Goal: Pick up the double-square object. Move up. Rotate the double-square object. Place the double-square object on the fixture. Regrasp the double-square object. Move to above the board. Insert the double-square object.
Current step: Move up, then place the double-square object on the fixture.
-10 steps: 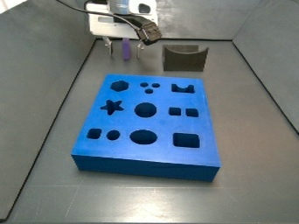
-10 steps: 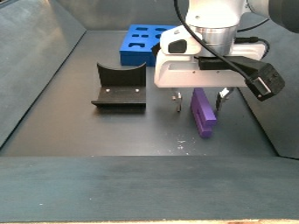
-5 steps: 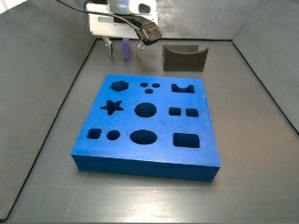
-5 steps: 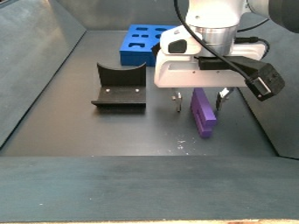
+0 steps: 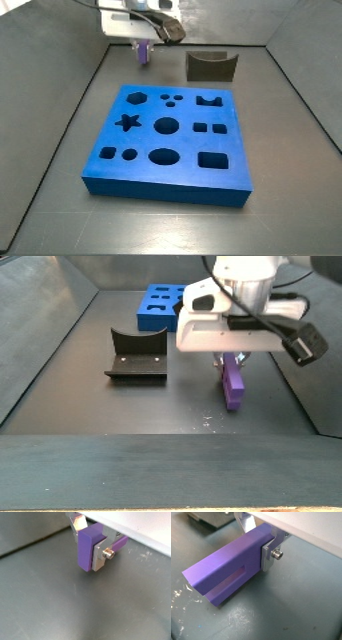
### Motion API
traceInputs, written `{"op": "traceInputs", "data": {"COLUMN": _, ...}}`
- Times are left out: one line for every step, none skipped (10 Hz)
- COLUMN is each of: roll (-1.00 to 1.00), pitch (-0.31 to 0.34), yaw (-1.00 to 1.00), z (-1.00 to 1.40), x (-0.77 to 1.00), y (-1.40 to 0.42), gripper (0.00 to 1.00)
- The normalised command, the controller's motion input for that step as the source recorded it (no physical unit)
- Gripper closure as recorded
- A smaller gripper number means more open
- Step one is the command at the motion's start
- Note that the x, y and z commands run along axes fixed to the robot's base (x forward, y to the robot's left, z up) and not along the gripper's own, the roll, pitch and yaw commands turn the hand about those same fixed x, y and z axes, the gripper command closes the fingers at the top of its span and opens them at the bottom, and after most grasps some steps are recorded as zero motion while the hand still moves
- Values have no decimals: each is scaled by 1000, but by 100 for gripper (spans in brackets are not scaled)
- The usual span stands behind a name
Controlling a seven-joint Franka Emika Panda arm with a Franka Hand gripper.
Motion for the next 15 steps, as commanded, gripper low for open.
{"op": "traceInputs", "data": {"roll": 9, "pitch": 38, "yaw": -10, "z": 863, "x": -25, "y": 8, "gripper": 100}}
{"op": "traceInputs", "data": {"roll": 17, "pitch": 49, "yaw": -14, "z": 689, "x": -23, "y": 10, "gripper": 100}}
{"op": "traceInputs", "data": {"roll": 24, "pitch": 46, "yaw": -17, "z": 552, "x": -23, "y": 9, "gripper": 100}}
{"op": "traceInputs", "data": {"roll": 28, "pitch": 46, "yaw": -19, "z": 457, "x": -25, "y": 9, "gripper": 100}}
{"op": "traceInputs", "data": {"roll": 36, "pitch": 40, "yaw": -22, "z": 268, "x": -27, "y": 10, "gripper": 100}}
{"op": "traceInputs", "data": {"roll": 0, "pitch": 0, "yaw": 0, "z": 1000, "x": 0, "y": 0, "gripper": 100}}
{"op": "traceInputs", "data": {"roll": 4, "pitch": -6, "yaw": 1, "z": 1000, "x": 11, "y": 3, "gripper": 100}}
{"op": "traceInputs", "data": {"roll": 4, "pitch": 15, "yaw": -2, "z": 1000, "x": -2, "y": 2, "gripper": 100}}
{"op": "traceInputs", "data": {"roll": 10, "pitch": 25, "yaw": -8, "z": 1000, "x": -9, "y": 5, "gripper": 100}}
{"op": "traceInputs", "data": {"roll": 17, "pitch": 34, "yaw": -16, "z": 1000, "x": -15, "y": 9, "gripper": 100}}
{"op": "traceInputs", "data": {"roll": 22, "pitch": 36, "yaw": -19, "z": 1000, "x": -16, "y": 12, "gripper": 100}}
{"op": "traceInputs", "data": {"roll": 29, "pitch": 46, "yaw": -25, "z": 983, "x": -21, "y": 19, "gripper": 100}}
{"op": "traceInputs", "data": {"roll": 33, "pitch": 53, "yaw": -26, "z": 836, "x": -17, "y": 22, "gripper": 100}}
{"op": "traceInputs", "data": {"roll": 35, "pitch": 58, "yaw": -25, "z": 687, "x": -10, "y": 24, "gripper": 100}}
{"op": "traceInputs", "data": {"roll": 35, "pitch": 72, "yaw": -23, "z": 486, "x": -3, "y": 25, "gripper": 100}}
